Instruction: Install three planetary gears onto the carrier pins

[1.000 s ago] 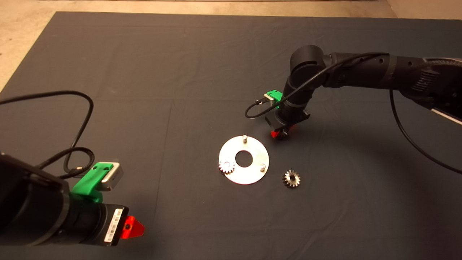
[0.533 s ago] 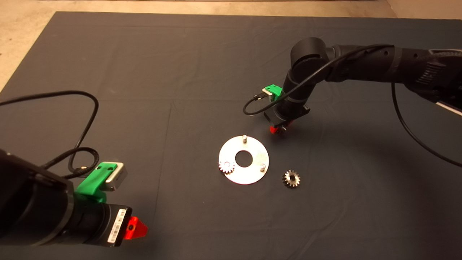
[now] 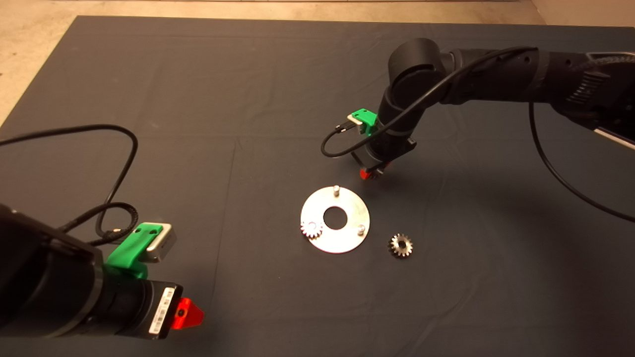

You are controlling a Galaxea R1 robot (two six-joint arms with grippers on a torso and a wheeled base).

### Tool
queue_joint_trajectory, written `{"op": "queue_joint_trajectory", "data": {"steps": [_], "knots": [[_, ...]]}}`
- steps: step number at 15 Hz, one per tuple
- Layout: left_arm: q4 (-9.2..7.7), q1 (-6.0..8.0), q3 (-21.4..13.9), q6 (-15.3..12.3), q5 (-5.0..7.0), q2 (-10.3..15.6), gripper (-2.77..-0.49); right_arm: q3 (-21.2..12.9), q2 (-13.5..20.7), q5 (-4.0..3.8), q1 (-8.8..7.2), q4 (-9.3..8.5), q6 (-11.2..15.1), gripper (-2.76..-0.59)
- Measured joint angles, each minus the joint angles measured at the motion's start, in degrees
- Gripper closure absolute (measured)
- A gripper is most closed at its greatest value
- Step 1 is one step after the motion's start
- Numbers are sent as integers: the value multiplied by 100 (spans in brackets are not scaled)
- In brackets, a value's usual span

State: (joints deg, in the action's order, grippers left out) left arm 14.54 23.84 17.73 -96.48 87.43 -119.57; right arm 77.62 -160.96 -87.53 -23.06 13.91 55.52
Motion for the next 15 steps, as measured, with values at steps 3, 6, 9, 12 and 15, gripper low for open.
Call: {"op": "queue_joint_trajectory", "data": {"steps": [3,6,9,12,15], "knots": [[1,0,0,0,-2,-14,-248,2,-131,-14,0,1,2,-105],[0,0,0,-2,0,-34,-248,9,-284,-3,-5,0,2,-105],[0,0,0,-2,0,-48,-248,33,-318,-1,-11,0,5,-105],[0,0,0,-6,0,-61,-248,88,-371,-15,-13,0,7,-105],[0,0,0,-13,0,-63,-248,105,-476,-9,-11,0,7,-105]]}}
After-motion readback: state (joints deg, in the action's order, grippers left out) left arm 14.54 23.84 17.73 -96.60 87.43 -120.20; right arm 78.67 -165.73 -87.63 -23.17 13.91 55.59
